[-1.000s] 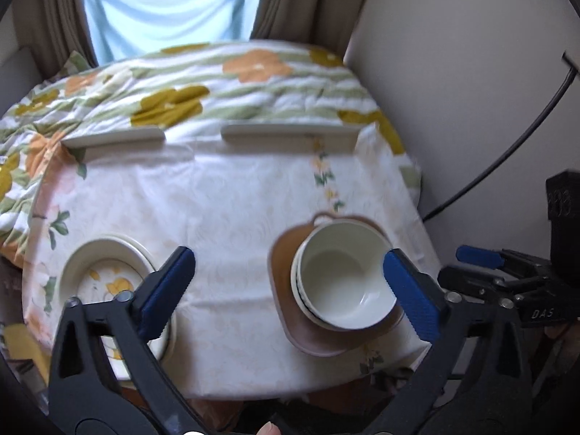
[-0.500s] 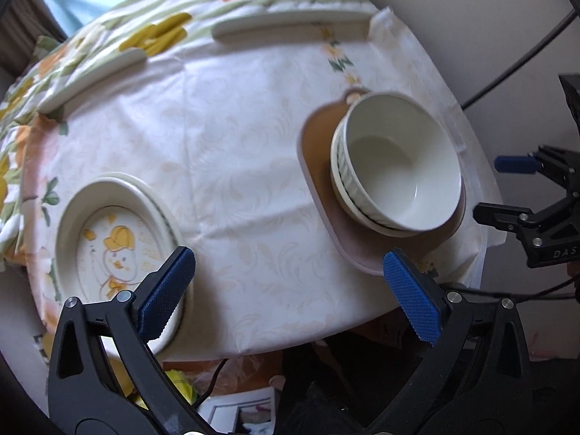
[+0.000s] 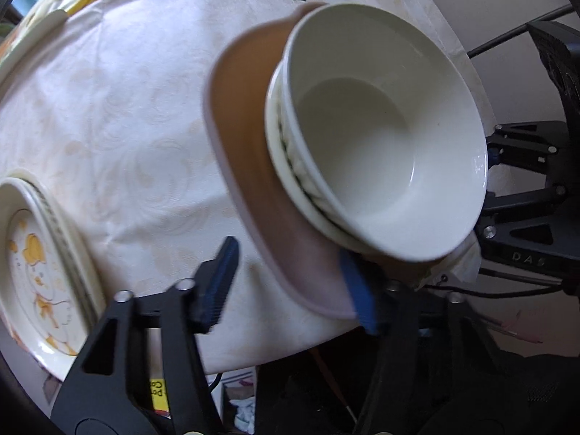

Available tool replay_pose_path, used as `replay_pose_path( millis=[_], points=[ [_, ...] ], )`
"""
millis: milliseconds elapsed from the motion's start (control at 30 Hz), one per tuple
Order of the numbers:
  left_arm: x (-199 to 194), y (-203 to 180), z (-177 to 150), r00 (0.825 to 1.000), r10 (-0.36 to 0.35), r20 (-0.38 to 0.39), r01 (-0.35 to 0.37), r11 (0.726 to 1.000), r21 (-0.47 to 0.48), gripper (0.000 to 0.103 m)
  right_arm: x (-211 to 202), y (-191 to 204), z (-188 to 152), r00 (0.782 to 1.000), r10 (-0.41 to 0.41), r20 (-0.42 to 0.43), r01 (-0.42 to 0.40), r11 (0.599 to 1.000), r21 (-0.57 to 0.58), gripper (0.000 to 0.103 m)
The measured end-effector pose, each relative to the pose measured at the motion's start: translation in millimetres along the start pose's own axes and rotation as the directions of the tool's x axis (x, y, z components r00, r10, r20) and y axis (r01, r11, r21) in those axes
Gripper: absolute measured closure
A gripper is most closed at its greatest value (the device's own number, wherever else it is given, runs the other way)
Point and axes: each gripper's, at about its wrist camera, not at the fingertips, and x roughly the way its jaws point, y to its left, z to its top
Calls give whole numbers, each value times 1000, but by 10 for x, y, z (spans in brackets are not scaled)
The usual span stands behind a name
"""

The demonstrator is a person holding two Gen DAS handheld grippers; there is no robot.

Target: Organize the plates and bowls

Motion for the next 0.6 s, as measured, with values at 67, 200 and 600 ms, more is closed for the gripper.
replay_pose_path(
  millis=[67,200,600],
  points=[
    [51,-56,14,1000,12,0,-12,1000,19,72,28,-4,-11,1000,13,9,-13,1000,-11,74],
    [124,-174,17,998,64,14,-65,996,62,77,98,20,-36,999,44,23,-43,999,-25,80],
    [-30,-292,-160,991,94,100,-103,991,90,77,13,125,-116,997,29,67,-22,994,-108,80]
  ],
)
